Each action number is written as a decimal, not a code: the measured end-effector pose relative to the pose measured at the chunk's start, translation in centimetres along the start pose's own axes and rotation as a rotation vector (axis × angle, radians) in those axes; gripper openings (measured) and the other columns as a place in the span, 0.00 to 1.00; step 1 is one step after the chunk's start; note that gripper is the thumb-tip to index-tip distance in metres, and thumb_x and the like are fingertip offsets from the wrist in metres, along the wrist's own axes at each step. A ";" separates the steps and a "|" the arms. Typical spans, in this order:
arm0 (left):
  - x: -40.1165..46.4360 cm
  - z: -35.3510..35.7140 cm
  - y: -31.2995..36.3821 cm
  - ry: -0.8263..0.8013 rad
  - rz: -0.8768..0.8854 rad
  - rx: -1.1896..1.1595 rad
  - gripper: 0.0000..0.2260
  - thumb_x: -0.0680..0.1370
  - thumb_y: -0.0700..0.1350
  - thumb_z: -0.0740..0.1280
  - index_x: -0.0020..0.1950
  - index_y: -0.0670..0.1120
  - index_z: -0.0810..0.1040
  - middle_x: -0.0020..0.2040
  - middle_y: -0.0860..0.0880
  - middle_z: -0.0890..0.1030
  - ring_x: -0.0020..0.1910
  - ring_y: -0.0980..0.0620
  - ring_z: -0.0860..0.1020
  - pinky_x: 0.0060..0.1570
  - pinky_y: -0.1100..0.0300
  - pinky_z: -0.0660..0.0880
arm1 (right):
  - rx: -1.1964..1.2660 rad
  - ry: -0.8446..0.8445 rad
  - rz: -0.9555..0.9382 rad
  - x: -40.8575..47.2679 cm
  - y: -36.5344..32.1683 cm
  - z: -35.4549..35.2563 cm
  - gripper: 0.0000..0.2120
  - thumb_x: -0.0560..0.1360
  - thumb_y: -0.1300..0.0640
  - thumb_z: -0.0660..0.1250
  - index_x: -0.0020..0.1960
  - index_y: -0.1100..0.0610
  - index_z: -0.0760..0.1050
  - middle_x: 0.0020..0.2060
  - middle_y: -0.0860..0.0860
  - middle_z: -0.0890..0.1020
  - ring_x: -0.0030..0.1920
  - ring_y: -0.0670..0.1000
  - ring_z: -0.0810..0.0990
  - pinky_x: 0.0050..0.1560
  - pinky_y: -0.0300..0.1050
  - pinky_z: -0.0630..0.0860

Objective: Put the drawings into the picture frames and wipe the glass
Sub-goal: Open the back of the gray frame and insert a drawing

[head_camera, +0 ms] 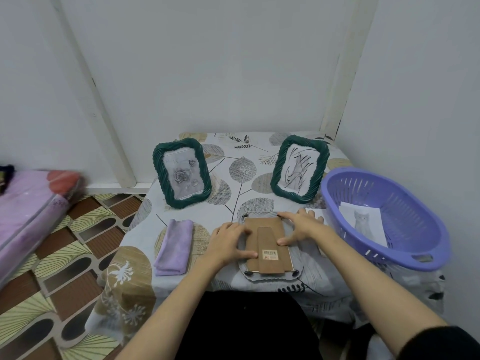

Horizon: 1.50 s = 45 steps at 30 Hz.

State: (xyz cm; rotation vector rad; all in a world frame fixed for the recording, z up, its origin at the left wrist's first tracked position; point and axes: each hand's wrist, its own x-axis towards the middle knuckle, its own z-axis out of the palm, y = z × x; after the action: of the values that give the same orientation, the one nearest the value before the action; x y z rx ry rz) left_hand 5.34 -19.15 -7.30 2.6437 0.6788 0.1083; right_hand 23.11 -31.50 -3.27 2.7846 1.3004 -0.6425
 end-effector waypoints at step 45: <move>3.4 0.1 -0.8 0.030 -0.130 -0.005 0.26 0.73 0.61 0.64 0.69 0.56 0.66 0.69 0.52 0.69 0.67 0.47 0.63 0.63 0.52 0.64 | 0.006 0.029 -0.020 -0.1 0.9 1.1 0.39 0.66 0.34 0.67 0.72 0.37 0.53 0.69 0.56 0.60 0.67 0.59 0.60 0.65 0.59 0.59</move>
State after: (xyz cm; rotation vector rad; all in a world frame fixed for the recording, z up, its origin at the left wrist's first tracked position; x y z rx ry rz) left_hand 7.99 -16.95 -7.74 2.5898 0.8563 0.1124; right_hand 23.36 -32.35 -4.41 2.7992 1.3360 -0.6097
